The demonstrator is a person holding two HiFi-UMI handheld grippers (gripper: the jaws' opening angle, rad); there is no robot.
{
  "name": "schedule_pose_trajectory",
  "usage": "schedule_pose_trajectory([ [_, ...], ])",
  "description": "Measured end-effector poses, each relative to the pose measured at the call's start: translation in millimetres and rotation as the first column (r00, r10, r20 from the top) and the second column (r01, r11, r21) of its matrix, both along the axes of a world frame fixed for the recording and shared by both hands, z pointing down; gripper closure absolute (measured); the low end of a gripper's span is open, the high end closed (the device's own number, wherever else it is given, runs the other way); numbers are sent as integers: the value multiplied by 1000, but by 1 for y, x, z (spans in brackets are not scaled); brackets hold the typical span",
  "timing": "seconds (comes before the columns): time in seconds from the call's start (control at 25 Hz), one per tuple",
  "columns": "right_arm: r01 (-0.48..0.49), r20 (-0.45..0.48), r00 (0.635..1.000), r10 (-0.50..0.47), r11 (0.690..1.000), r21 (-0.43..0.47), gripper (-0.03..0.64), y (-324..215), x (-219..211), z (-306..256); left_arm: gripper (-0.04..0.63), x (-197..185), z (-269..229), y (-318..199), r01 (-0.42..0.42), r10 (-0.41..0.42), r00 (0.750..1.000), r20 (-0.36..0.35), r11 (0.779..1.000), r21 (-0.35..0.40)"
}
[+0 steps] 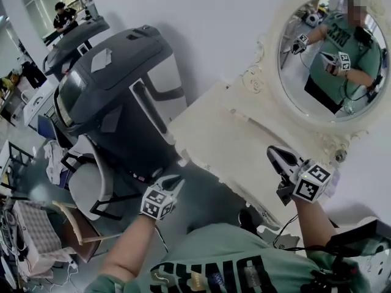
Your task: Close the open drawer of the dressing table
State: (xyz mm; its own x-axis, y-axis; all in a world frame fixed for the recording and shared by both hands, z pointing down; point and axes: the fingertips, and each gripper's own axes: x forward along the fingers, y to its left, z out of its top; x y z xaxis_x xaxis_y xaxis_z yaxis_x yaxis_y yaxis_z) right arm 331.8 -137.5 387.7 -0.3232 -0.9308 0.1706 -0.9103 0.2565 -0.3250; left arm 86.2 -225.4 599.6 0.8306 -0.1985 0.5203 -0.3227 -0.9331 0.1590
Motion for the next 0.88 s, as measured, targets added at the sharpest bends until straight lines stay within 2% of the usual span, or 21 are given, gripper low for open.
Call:
schedule_pose_trajectory([
  [0.24, -142, -6, 990, 142, 989, 30, 606, 57, -1, -26, 577, 25, -91, 1, -69, 74, 984, -165, 997, 37],
  [0.4, -228, -26, 973, 228, 974, 19, 606, 105, 31, -31, 586, 63, -134, 27, -117, 132, 963, -236, 990, 77],
  [0.52, -275, -21, 961, 276, 961, 29, 606, 132, 65, -33, 586, 98, -162, 49, -149, 172, 948, -269, 983, 104],
  [0.68, -314, -1, 949, 314, 949, 36, 606, 153, 117, -34, 586, 147, -192, 77, -166, 189, 933, -306, 981, 99],
  [0.88, -296, 6, 955, 296, 952, 75, 606, 169, 166, -40, 586, 206, -217, 99, -190, 227, 923, -310, 971, 147],
])
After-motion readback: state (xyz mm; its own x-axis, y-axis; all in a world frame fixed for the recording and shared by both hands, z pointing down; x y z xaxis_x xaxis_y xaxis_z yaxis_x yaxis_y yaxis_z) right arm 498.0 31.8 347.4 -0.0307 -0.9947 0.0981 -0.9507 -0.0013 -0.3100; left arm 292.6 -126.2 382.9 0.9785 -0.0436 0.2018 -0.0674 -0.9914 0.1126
